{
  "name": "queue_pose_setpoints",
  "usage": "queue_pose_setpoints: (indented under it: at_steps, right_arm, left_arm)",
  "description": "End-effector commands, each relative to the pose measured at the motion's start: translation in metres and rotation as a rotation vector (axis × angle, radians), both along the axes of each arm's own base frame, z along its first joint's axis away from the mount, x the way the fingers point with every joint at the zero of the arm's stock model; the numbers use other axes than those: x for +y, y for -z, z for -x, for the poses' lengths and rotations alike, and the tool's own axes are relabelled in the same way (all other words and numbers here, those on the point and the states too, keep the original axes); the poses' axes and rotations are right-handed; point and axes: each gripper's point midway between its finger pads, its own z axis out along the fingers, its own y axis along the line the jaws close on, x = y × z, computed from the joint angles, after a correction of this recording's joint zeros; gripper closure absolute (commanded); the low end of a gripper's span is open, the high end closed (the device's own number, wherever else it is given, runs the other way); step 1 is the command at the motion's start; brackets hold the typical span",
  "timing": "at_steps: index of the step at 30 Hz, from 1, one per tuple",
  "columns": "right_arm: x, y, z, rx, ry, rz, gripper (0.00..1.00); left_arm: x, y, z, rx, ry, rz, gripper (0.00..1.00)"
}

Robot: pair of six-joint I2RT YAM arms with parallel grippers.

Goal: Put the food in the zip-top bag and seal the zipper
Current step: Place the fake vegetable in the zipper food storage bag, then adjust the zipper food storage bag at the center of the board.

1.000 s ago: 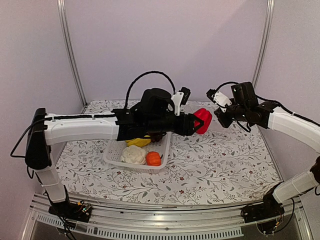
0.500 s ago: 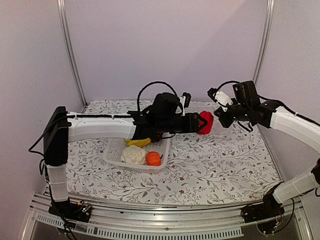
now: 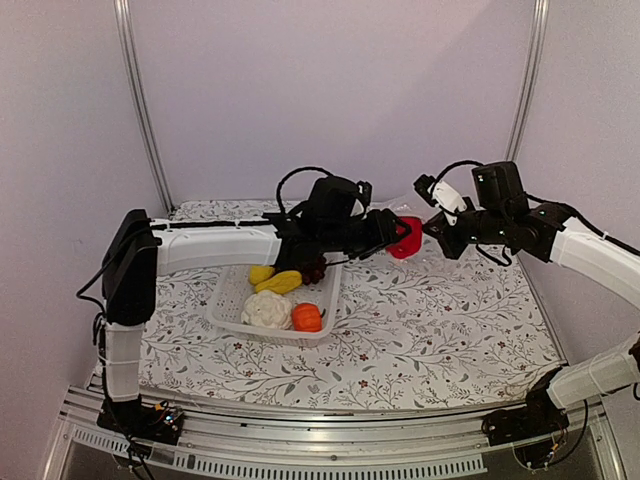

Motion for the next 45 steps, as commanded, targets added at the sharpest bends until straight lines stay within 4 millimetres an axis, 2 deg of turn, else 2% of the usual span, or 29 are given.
queue_pose_setpoints:
  at_steps: [1,2,3,4,8,12,17,19,21,23,28,32,34,37,40,42,45]
  right_arm:
    - [0.004,-0.01,0.009,0.039,-0.017,-0.047,1.0]
    - [0.003,-0.013,0.007,0.043,-0.007,-0.055,1.0]
    - [0.0,-0.018,0.004,0.049,0.009,-0.071,1.0]
    - [-0.003,-0.022,0.001,0.056,0.02,-0.086,1.0]
    - [-0.011,-0.031,-0.008,0.075,0.061,-0.113,1.0]
    - [-0.019,-0.028,-0.017,0.091,0.1,-0.115,1.0]
    - [-0.041,-0.022,-0.036,0.099,0.167,-0.117,1.0]
    - [-0.049,-0.016,-0.041,0.109,0.184,-0.114,1.0]
    - [-0.058,-0.016,-0.048,0.099,0.208,-0.109,1.0]
    - [-0.073,-0.022,-0.057,0.071,0.246,-0.107,1.0]
    - [-0.105,-0.05,-0.072,-0.034,0.328,-0.065,1.0]
    - [-0.111,-0.061,-0.072,-0.097,0.334,-0.03,1.0]
    - [-0.107,-0.06,-0.066,-0.097,0.307,-0.044,1.0]
    - [-0.092,-0.045,-0.055,-0.074,0.238,-0.074,1.0]
    - [-0.071,-0.019,-0.039,-0.029,0.161,-0.069,1.0]
    - [-0.056,-0.002,-0.028,-0.003,0.105,-0.046,1.0]
    - [-0.04,0.005,-0.017,0.013,0.052,-0.048,1.0]
  left_arm:
    - [0.001,-0.033,-0.018,-0.018,-0.056,0.058,0.34]
    - [0.001,-0.039,-0.02,-0.026,-0.063,0.061,0.29]
    - [0.001,-0.043,-0.02,-0.029,-0.066,0.067,0.12]
    - [0.002,-0.046,-0.021,-0.035,-0.071,0.073,0.02]
    - [0.004,-0.07,-0.018,-0.084,-0.069,0.096,0.0]
    - [0.011,-0.104,-0.01,-0.187,-0.088,0.096,0.0]
    - [0.022,-0.176,0.029,-0.512,-0.09,0.044,0.0]
    - [0.034,-0.189,0.045,-0.617,-0.139,-0.004,0.0]
    - [0.044,-0.186,0.058,-0.665,-0.125,-0.036,0.0]
    - [0.055,-0.167,0.066,-0.653,-0.088,-0.089,0.0]
    - [0.101,-0.087,0.076,-0.508,-0.051,-0.397,0.12]
    - [0.15,-0.022,0.094,-0.306,-0.054,-0.606,0.16]
    - [0.17,0.003,0.104,-0.217,-0.054,-0.658,0.17]
    - [0.185,0.035,0.121,-0.11,-0.015,-0.701,0.21]
    - [0.188,0.061,0.131,0.005,0.025,-0.71,0.31]
    - [0.19,0.075,0.133,0.086,0.022,-0.714,0.32]
    - [0.189,0.083,0.128,0.133,0.003,-0.718,0.3]
